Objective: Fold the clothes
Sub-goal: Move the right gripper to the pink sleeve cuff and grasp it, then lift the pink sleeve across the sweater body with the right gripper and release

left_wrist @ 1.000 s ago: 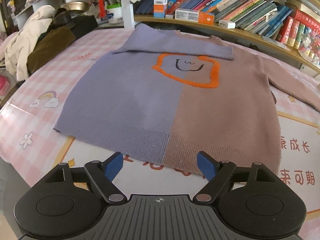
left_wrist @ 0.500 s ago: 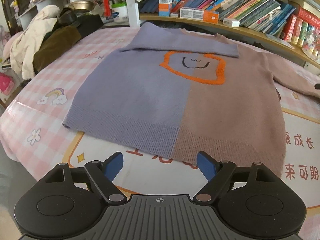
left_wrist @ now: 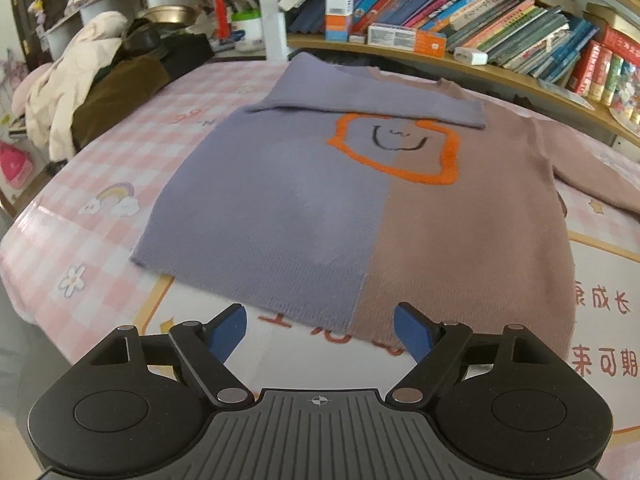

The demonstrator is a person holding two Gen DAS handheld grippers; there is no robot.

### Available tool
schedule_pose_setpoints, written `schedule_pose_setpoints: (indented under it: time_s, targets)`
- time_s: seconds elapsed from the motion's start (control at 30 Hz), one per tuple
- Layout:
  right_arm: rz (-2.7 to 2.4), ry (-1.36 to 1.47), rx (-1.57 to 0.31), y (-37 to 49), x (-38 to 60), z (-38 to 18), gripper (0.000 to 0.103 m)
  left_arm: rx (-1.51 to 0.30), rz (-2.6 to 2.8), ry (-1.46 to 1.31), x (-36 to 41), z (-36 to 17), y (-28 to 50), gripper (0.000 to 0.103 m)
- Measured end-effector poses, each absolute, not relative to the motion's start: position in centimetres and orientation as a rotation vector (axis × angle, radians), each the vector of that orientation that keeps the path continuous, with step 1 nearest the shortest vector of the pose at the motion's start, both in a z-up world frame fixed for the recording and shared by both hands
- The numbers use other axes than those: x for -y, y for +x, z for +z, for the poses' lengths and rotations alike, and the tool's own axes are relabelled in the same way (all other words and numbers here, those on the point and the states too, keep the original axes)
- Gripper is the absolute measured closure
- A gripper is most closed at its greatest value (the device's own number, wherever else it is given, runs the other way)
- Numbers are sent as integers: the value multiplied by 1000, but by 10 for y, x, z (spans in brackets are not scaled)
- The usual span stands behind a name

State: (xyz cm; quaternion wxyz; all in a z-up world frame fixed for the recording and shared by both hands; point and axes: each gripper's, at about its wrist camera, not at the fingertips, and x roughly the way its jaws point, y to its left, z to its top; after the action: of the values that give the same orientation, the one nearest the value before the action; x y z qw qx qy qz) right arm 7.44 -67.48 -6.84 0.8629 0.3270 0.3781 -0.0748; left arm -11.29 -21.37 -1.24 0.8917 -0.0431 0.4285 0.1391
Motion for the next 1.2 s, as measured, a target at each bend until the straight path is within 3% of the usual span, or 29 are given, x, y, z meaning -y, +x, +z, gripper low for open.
schedule_pose_setpoints:
  time_s: [0.23, 0.57, 1.2]
  targets:
    - [-148, 670, -778, 73, 672, -58, 98, -880, 259, -74, 218, -10, -104, 20]
    - [-86, 634, -663, 71, 646, -2, 98, -828, 171, -61, 202, -5, -91, 20]
    - [50, 523, -544, 106, 442, 83, 98, -696, -8, -69, 70, 12, -86, 13]
